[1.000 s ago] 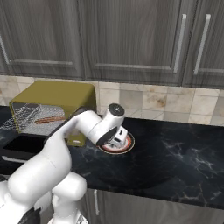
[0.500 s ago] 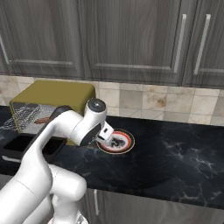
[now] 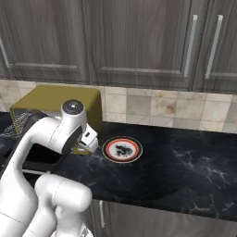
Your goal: Open the toaster oven door. Place the baguette on the bottom rack in the toaster oven and place the chicken drumstick on the top rack.
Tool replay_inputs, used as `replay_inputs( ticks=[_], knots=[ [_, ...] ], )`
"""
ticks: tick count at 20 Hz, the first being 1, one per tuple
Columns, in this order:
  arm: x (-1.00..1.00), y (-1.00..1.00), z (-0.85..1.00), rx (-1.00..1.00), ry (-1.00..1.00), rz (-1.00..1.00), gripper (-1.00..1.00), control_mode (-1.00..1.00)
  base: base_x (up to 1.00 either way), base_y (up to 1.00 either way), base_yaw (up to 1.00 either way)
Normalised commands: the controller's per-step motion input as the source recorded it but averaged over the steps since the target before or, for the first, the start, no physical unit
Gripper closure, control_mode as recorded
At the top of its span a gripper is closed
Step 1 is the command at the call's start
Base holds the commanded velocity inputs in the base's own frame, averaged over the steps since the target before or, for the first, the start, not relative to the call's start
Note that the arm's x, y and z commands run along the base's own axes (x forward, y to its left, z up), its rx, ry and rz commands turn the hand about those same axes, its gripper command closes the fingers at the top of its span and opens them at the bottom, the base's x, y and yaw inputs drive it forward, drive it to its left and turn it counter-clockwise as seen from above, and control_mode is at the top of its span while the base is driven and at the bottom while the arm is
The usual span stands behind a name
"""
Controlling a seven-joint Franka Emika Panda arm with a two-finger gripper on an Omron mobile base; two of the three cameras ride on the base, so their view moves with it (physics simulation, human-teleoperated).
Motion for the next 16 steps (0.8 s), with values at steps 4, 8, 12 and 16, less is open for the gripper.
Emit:
replay_inputs(
  ticks=[4, 8, 12, 16],
  knots=[
    [0.0, 0.77, 0.25, -0.09, 0.01, 0.0, 1.0, -1.0, 0.0, 0.0, 0.0],
    [0.0, 0.79, 0.28, -0.09, 0.01, 0.0, 1.0, -1.0, 0.0, 0.0, 0.0],
    [0.01, 0.75, 0.24, -0.11, 0.01, 0.0, 1.0, -1.0, 0.0, 0.0, 0.0],
    [0.12, 0.66, 0.2, -0.07, 0.06, 0.0, 1.0, -1.0, 0.0, 0.0, 0.0]
  ],
)
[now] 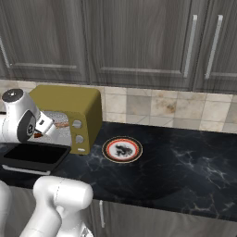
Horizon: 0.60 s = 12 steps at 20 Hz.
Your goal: Open the toaster oven door. Place the baguette on the bottom rack in the toaster oven and place the chicken drumstick on the top rack.
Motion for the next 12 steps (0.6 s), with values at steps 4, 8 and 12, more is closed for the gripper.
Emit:
replay_inputs(
  ticks=[4, 8, 12],
  knots=[
    [0.21, 0.58, 0.09, -0.05, 0.07, 0.0, 1.0, -1.0, 0.0, 0.0, 0.0],
    [0.22, 0.48, -0.01, 0.0, 0.12, 0.0, 1.0, -1.0, 0.0, 0.0, 0.0],
    [0.16, 0.33, -0.12, 0.0, 0.12, 0.0, 1.0, -1.0, 0.0, 0.0, 0.0]
  ],
)
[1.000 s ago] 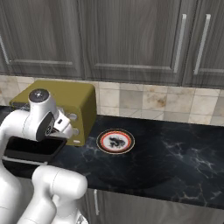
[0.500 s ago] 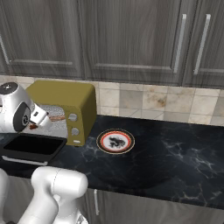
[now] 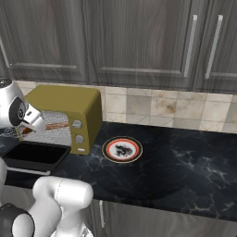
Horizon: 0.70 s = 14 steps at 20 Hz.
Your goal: Open the toaster oven door. Place the baguette on the bottom rack in the toaster oven and place the chicken drumstick on the top rack.
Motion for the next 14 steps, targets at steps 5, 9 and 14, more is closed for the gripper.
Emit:
replay_inputs(
  ticks=[5, 9, 14],
  knots=[
    [0.24, 0.3, -0.14, 0.02, 0.05, 0.0, 1.0, -1.0, 0.0, 0.0, 0.0],
    [0.26, 0.16, -0.18, 0.07, 0.0, 0.0, 1.0, -1.0, 0.0, 0.0, 0.0],
    [0.09, 0.04, -0.26, 0.14, 0.0, 0.01, 1.0, -1.0, 0.0, 0.0, 0.0]
  ],
)
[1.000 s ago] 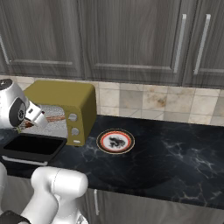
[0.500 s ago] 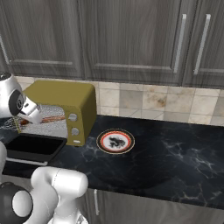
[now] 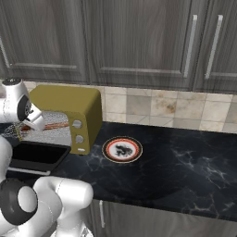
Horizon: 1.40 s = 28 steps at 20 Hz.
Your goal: Open the toaster oven door. Place the baguette on the bottom rack in the toaster oven and place the chicken drumstick on the top rack.
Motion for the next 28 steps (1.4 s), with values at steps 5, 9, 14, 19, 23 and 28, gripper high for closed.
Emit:
replay_inputs(
  ticks=[5, 9, 14, 19, 23, 28],
  knots=[
    [0.16, 0.06, -0.16, 0.09, 0.0, 0.0, 1.0, -1.0, 0.0, 0.0, 0.0],
    [0.19, 0.03, -0.06, 0.03, 0.0, 0.0, 1.0, -1.0, 0.0, 0.0, 0.0],
    [0.12, 0.07, -0.1, 0.01, 0.0, 0.0, 1.0, -1.0, 0.0, 0.0, 0.0],
    [0.12, 0.1, -0.09, 0.01, 0.0, 0.0, 1.0, -1.0, 0.0, 0.0, 0.0],
    [0.13, 0.1, -0.06, 0.0, 0.01, 0.0, 1.0, -1.0, 0.0, 0.0, 0.0],
    [0.08, 0.07, -0.21, 0.0, 0.09, 0.0, 1.0, -1.0, 0.0, 0.0, 0.0]
  ],
)
